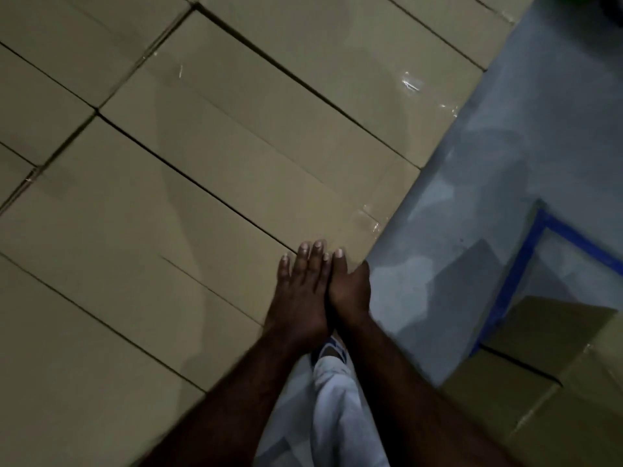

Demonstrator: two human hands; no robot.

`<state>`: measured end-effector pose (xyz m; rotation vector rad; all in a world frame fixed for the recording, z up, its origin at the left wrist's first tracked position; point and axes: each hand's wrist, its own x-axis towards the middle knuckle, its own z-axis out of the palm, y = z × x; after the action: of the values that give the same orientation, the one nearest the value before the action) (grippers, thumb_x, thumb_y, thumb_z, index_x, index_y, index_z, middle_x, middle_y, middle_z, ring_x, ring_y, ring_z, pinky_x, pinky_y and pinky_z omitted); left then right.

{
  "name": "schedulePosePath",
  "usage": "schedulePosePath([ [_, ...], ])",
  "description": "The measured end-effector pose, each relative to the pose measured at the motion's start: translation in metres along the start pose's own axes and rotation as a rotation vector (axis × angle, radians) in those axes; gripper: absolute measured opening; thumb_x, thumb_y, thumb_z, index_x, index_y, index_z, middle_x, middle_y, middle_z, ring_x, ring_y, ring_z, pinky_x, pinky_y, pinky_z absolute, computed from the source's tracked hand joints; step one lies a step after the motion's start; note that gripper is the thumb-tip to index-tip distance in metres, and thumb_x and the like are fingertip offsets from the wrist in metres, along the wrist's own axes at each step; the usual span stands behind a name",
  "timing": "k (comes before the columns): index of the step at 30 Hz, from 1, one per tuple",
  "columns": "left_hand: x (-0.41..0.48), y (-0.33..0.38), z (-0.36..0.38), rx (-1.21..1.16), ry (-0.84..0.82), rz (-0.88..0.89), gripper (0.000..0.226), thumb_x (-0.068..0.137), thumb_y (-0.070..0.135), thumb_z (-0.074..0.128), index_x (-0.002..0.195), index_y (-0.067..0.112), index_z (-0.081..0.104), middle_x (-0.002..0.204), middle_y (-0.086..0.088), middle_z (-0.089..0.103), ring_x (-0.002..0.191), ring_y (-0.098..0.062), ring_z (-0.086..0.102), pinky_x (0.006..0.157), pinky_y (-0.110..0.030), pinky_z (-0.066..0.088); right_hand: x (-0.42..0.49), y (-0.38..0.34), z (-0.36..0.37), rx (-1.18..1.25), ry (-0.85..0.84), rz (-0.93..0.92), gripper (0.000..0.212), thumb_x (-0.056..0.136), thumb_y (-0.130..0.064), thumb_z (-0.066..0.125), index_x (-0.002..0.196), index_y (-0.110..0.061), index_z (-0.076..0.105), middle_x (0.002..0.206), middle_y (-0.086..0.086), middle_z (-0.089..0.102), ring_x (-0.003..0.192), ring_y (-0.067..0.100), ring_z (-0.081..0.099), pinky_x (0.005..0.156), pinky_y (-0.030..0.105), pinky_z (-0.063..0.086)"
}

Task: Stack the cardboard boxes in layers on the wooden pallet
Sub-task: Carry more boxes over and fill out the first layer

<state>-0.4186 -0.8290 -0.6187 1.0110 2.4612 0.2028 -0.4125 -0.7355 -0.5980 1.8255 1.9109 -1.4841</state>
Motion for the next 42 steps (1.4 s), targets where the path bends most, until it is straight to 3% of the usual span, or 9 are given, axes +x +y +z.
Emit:
schedulePosePath([
  [4,-0.002,-0.009,-0.023,-0.153,-0.058,0.02,0.082,0.087,0.049,0.03,0.159,0.015,0.01,0.166,-0.008,0.002,0.153,-0.025,-0.009,0.121,-0.045,-0.008,-0.005,-0.016,0.007,-0.159,0.166,-0.025,0.079,0.097,-0.039,0.057,0.158,-0.01,0.015,0.163,0.014,0.021,0.148,0.03,0.027,0.119,0.038,0.026],
  [7,-0.001,-0.028,-0.045,-0.332,0.143,-0.026,0.064,0.089,0.03,0.031,0.145,0.004,0.046,0.154,-0.018,0.039,0.144,-0.036,0.034,0.119,-0.041,0.014,-0.014,-0.034,0.01,-0.389,0.23,-0.323,0.076,0.095,-0.033,0.058,0.158,-0.012,0.021,0.165,0.014,0.018,0.149,0.03,0.023,0.121,0.045,0.02],
  [9,0.003,-0.048,-0.053,-0.269,0.286,-0.152,0.058,0.089,0.025,0.035,0.135,-0.003,0.055,0.148,-0.024,0.045,0.137,-0.043,0.042,0.117,-0.046,0.023,-0.017,-0.044,0.017,-0.57,0.125,-0.513,0.068,0.094,-0.03,0.053,0.156,-0.014,0.027,0.165,0.015,0.018,0.151,0.03,0.019,0.123,0.048,0.013],
  [12,0.01,-0.073,-0.066,-0.148,0.167,-0.332,0.07,0.089,0.037,0.026,0.148,0.001,0.039,0.16,-0.02,0.028,0.148,-0.039,0.025,0.119,-0.055,0.018,-0.018,-0.047,0.034,-0.808,-0.03,-0.697,0.068,0.093,-0.038,0.05,0.154,-0.014,0.031,0.164,0.02,0.017,0.152,0.036,0.014,0.121,0.057,0.01],
  [14,0.01,-0.085,-0.066,-0.11,0.067,-0.337,0.073,0.091,0.042,0.022,0.154,0.006,0.027,0.165,-0.014,0.014,0.152,-0.035,0.012,0.121,-0.053,0.01,-0.013,-0.043,0.041,-0.939,-0.072,-0.758,0.075,0.092,-0.048,0.046,0.156,-0.014,0.028,0.164,0.023,0.014,0.152,0.039,0.011,0.118,0.061,0.011],
  [18,0.006,-0.095,-0.065,-0.101,0.014,-0.303,0.069,0.1,0.035,0.039,0.158,0.012,0.012,0.167,-0.009,-0.004,0.153,-0.029,-0.003,0.122,-0.047,-0.001,-0.004,-0.033,0.04,-1.108,-0.145,-0.765,0.077,0.1,-0.056,0.035,0.16,-0.018,0.007,0.166,0.021,-0.004,0.153,0.038,-0.004,0.119,0.06,0.002],
  [26,-0.019,-0.12,-0.098,-0.315,0.102,-0.388,0.059,0.099,0.026,0.047,0.153,0.01,0.03,0.166,-0.009,0.012,0.153,-0.03,0.006,0.122,-0.043,0.013,-0.04,-0.066,0.052,-1.259,-0.266,-0.744,0.062,0.105,-0.034,0.024,0.159,-0.012,0.003,0.165,0.022,-0.004,0.152,0.04,-0.005,0.119,0.064,-0.001],
  [30,-0.068,-0.155,-0.109,-0.345,0.16,-0.516,0.059,0.1,0.028,0.048,0.153,0.009,0.031,0.166,-0.009,0.013,0.152,-0.031,0.009,0.121,-0.045,0.017,-0.083,-0.073,0.084,-1.226,-0.372,-0.867,0.073,0.1,-0.048,0.039,0.159,-0.015,0.011,0.166,0.017,0.007,0.153,0.035,0.005,0.12,0.058,0.008],
  [42,-0.274,-0.289,-0.151,-0.418,0.188,-0.759,0.058,0.103,0.035,0.046,0.153,0.01,0.033,0.163,-0.009,0.023,0.149,-0.028,0.021,0.119,-0.041,0.025,-0.278,-0.08,0.198,-1.196,-0.567,-1.155,0.066,0.1,-0.048,0.042,0.155,-0.019,0.02,0.162,0.013,0.024,0.149,0.031,0.02,0.117,0.056,0.024],
])
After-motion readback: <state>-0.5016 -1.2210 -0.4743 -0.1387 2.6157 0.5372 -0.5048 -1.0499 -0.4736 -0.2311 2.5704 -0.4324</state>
